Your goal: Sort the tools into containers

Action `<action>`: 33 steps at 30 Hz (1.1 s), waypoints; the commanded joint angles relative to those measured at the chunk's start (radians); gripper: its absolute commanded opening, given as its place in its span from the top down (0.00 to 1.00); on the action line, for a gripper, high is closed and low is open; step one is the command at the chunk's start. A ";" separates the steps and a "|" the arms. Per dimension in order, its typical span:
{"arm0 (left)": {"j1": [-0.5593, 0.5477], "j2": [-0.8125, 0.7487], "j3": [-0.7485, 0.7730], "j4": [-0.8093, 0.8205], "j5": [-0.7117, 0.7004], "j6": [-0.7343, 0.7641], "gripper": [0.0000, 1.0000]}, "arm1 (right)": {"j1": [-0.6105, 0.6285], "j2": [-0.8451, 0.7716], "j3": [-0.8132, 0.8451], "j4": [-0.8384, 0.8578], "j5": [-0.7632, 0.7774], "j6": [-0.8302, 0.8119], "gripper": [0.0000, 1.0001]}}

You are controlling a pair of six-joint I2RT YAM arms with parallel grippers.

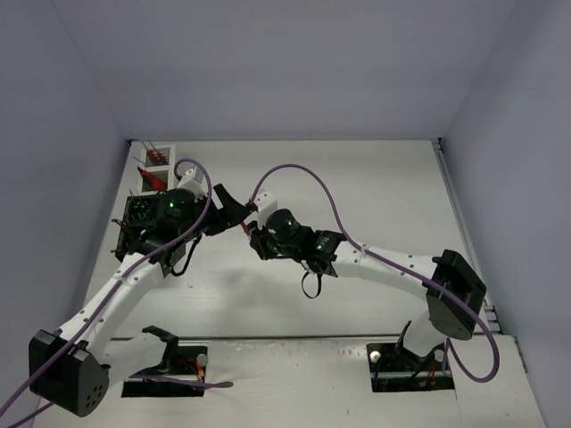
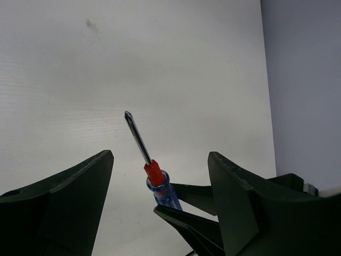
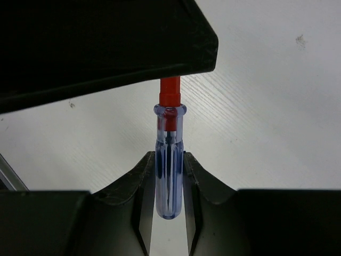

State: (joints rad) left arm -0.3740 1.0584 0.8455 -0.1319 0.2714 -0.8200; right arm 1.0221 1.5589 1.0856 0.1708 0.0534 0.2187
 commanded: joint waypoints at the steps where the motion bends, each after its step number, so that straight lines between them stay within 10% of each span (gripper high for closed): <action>1: -0.002 -0.017 0.058 0.026 -0.058 -0.010 0.32 | 0.013 -0.043 0.069 0.102 0.042 0.018 1.00; 7: -0.003 0.000 0.053 0.086 -0.038 -0.029 0.50 | 0.020 -0.042 0.073 0.127 0.040 0.019 1.00; 12: -0.003 0.033 0.071 0.119 -0.016 -0.043 0.99 | 0.024 -0.045 0.068 0.141 0.050 0.019 1.00; 15: -0.004 0.056 0.092 0.149 -0.014 -0.026 1.00 | 0.023 -0.045 0.069 0.144 0.065 0.011 0.94; 18: -0.002 0.088 0.143 0.133 -0.034 0.026 1.00 | 0.021 -0.048 0.071 0.142 0.080 -0.005 0.57; 22: 0.064 0.151 0.249 0.086 -0.073 0.119 1.00 | 0.014 -0.083 0.053 0.131 0.116 -0.021 0.34; 33: 0.410 0.520 0.736 0.197 -0.308 0.385 1.00 | -0.058 -0.265 -0.139 0.060 0.202 -0.027 0.26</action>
State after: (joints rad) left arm -0.0338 1.4816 1.4172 -0.0892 0.1046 -0.5858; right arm 0.9932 1.3711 1.0046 0.2176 0.2079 0.1852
